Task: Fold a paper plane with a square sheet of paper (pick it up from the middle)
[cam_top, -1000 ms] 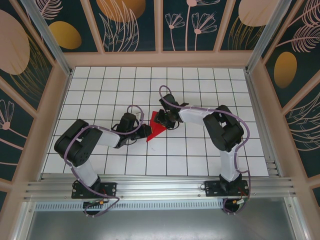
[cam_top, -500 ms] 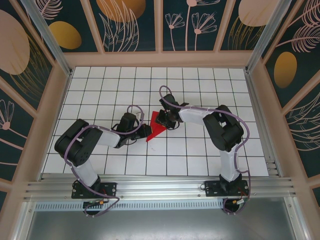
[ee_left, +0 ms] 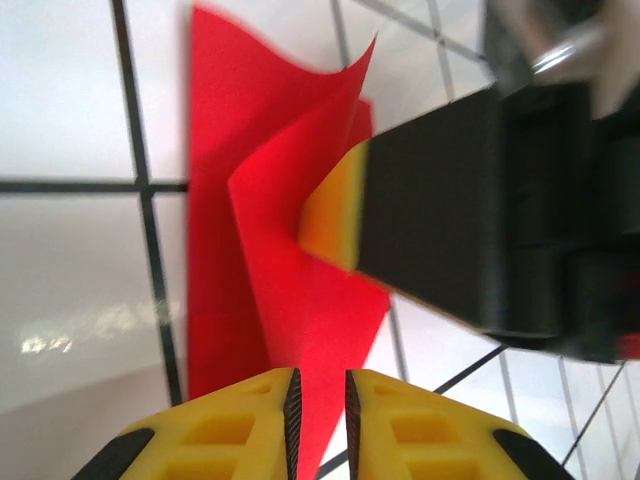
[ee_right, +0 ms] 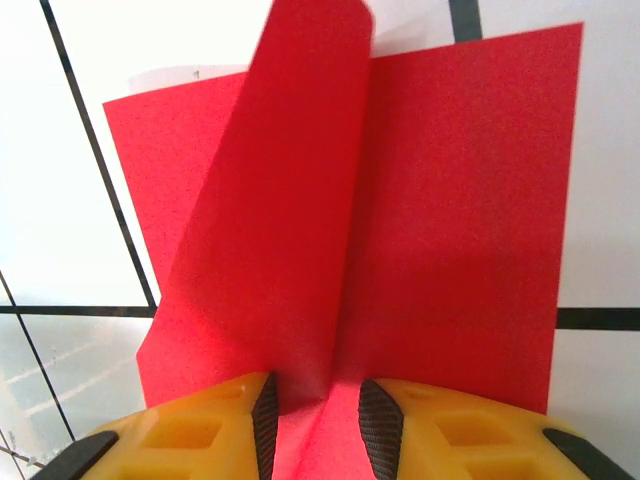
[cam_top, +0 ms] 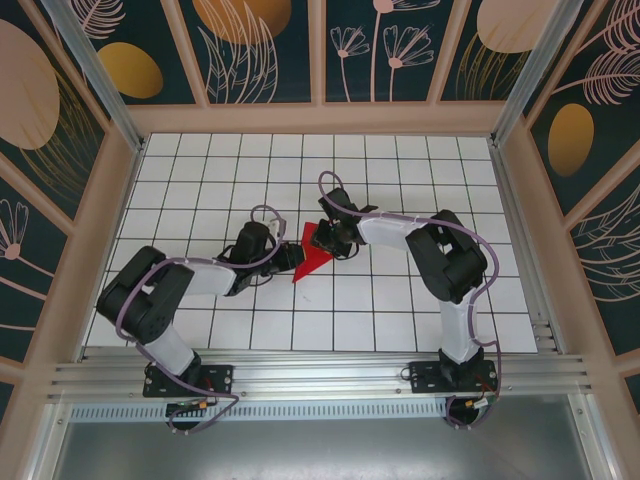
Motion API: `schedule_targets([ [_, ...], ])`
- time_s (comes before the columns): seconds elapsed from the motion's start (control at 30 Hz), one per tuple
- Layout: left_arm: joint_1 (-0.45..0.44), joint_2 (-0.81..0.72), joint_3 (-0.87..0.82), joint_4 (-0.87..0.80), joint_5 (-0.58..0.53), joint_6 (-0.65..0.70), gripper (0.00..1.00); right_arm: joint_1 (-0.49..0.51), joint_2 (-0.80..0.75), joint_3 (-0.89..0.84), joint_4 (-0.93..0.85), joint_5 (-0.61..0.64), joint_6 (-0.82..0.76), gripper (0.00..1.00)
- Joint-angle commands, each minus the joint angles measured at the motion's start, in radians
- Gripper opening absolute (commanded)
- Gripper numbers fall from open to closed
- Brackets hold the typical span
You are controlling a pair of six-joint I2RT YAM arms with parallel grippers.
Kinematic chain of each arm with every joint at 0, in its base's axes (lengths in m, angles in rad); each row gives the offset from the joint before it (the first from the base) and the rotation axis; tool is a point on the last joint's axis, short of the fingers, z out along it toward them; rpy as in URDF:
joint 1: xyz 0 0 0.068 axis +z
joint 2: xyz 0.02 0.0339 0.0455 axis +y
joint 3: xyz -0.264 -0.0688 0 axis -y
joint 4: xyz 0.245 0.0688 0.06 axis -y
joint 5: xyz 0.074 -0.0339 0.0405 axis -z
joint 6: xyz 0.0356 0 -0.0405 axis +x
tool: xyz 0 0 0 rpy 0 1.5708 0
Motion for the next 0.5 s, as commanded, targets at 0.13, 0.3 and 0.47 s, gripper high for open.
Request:
schedule_targets([
  [0.13, 0.010, -0.074, -0.025, 0.068, -0.038, -0.042, 0.23, -0.002, 0.160, -0.073, -0.128, 0.120, -0.001, 0.35],
  [0.3, 0.009, -0.033, -0.025, 0.124, 0.052, -0.056, 0.24, -0.003, 0.162, -0.071, -0.131, 0.123, 0.003, 0.35],
  [0.47, 0.007, 0.008, -0.022, 0.137, 0.106, -0.059, 0.20, -0.004, 0.165, -0.069, -0.131, 0.118, 0.009, 0.36],
])
